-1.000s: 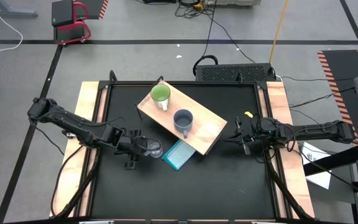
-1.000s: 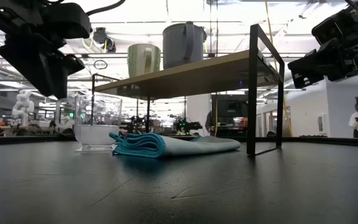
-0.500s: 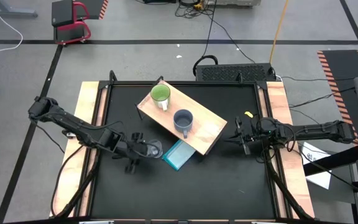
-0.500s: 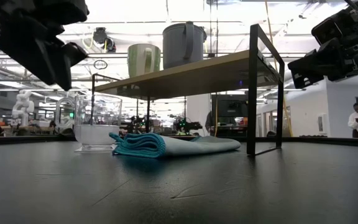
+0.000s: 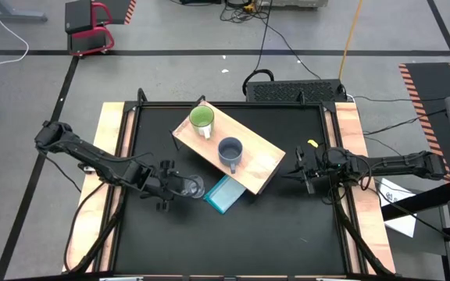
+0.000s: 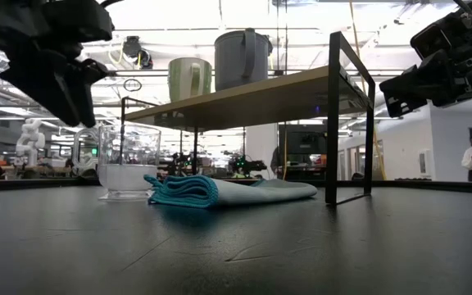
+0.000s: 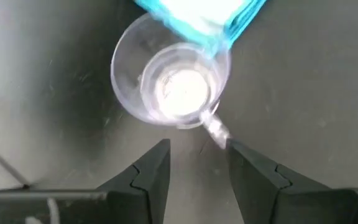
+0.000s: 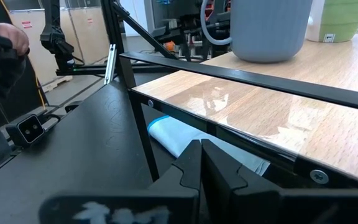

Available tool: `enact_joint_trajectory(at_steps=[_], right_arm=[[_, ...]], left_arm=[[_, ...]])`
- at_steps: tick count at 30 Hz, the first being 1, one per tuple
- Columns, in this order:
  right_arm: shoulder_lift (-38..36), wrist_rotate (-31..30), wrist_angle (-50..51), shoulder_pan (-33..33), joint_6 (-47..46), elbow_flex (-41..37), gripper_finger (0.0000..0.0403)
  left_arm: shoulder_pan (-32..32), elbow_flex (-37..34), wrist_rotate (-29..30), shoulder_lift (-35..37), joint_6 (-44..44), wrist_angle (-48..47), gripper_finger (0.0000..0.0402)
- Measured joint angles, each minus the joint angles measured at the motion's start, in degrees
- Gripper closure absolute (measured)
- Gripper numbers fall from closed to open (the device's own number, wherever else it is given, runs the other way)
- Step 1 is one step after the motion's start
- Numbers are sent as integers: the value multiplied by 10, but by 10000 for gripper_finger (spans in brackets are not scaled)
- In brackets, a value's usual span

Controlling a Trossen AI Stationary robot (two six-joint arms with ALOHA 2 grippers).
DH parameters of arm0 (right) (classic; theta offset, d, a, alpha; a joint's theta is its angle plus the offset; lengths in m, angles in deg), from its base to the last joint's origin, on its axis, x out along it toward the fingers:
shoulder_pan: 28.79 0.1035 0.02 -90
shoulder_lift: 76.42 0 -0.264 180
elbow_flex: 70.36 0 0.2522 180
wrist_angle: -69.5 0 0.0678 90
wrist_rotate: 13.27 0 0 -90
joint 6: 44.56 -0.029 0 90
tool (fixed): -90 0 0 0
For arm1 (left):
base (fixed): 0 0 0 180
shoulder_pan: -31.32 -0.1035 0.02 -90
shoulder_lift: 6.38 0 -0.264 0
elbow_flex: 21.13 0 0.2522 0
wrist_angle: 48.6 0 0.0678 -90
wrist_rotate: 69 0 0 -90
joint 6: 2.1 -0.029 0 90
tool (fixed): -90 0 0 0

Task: Stack small to large cups/mugs on shelf
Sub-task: Put the transparent mug on the shelf

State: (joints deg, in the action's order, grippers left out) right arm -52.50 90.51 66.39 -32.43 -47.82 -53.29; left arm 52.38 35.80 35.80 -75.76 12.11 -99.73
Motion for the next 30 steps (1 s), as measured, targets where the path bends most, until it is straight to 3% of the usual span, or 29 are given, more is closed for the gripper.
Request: enact_joint_trajectory(at_steps=[7, 15, 20, 30], right_arm=[[0, 0, -2, 0, 0, 0, 403], [0, 0, -4, 0, 0, 0, 403], [0, 0, -4, 0, -1, 0, 403], [0, 0, -17, 0, -1, 0, 403]], left_arm=[[0, 0, 38, 1, 24, -39, 262], [0, -3, 25, 1, 40, -13, 345], [-2, -40, 24, 1, 50, 7, 393], [-7, -94, 17, 1, 52, 90, 397]])
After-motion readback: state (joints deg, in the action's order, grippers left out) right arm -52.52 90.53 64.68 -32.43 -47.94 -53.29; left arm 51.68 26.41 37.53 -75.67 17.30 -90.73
